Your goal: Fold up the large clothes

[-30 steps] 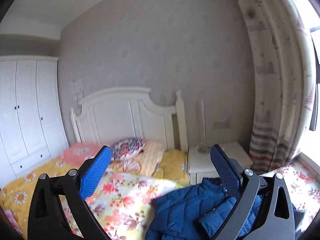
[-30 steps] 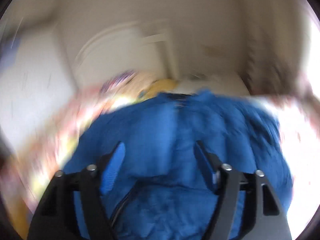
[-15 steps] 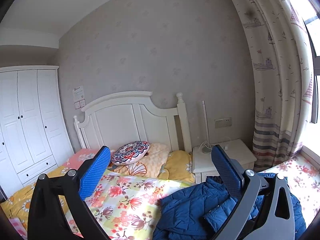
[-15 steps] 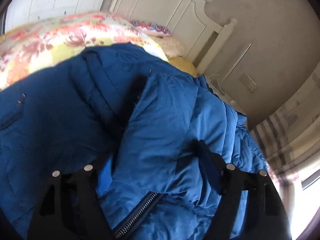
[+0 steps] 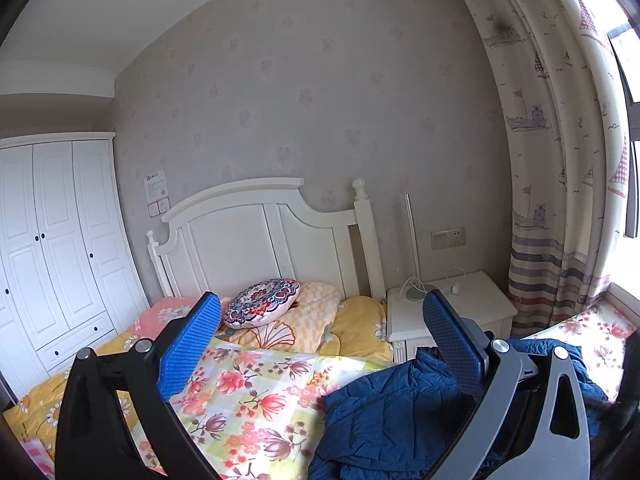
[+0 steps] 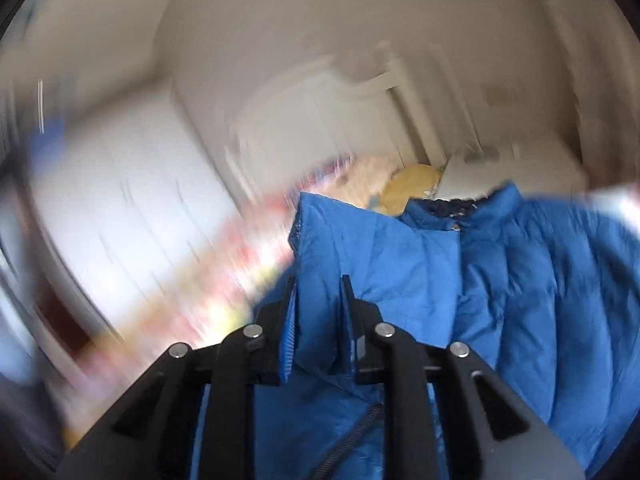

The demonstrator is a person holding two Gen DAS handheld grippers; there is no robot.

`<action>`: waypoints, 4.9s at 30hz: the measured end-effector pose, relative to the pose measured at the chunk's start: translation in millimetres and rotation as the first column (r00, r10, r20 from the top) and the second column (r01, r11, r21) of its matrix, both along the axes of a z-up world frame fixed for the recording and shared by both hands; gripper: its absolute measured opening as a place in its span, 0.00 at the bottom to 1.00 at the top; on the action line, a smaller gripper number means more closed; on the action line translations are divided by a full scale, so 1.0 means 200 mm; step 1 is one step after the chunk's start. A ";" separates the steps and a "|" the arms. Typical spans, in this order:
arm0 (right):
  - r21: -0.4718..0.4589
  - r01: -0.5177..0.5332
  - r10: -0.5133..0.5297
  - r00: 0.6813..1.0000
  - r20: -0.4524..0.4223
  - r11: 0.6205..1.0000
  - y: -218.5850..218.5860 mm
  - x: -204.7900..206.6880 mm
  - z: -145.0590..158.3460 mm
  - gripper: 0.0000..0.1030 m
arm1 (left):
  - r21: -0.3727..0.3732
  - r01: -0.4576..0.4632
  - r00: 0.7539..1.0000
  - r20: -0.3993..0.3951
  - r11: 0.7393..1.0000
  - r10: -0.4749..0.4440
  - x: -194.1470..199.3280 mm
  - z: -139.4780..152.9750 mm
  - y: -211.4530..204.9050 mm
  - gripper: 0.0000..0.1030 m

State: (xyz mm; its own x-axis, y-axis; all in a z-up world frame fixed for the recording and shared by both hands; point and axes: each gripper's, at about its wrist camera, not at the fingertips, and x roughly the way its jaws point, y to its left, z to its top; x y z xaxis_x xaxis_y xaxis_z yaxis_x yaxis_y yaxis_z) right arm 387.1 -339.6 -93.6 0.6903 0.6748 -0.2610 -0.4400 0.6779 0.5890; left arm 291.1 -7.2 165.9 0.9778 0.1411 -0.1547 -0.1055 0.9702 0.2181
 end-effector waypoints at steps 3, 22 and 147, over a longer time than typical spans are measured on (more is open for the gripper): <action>0.239 0.111 -0.095 0.993 -0.076 0.965 -0.33 0.01 -0.07 0.18 | -0.001 0.005 1.000 -0.022 1.000 -0.005 0.05 -0.04 -0.01 0.95; -0.246 0.329 -0.378 0.907 -0.187 0.912 -0.50 -0.13 -0.18 0.68 | -0.117 0.066 0.741 -0.659 0.991 -0.127 0.65 -1.43 0.00 0.96; -0.741 0.312 -0.484 0.875 -0.021 0.595 -0.04 0.41 -0.25 0.97 | -0.196 0.082 0.780 -0.598 0.977 -0.185 0.95 -1.40 0.13 0.96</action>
State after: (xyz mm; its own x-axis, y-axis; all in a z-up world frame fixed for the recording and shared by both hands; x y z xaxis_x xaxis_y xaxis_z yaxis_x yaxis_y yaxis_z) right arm 469.9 -348.4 -142.8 0.7173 -0.1005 -0.6895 0.0447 0.9941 -0.0983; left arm 481.1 19.6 -114.0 0.6780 -0.0595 -0.7327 0.1327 0.9902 0.0423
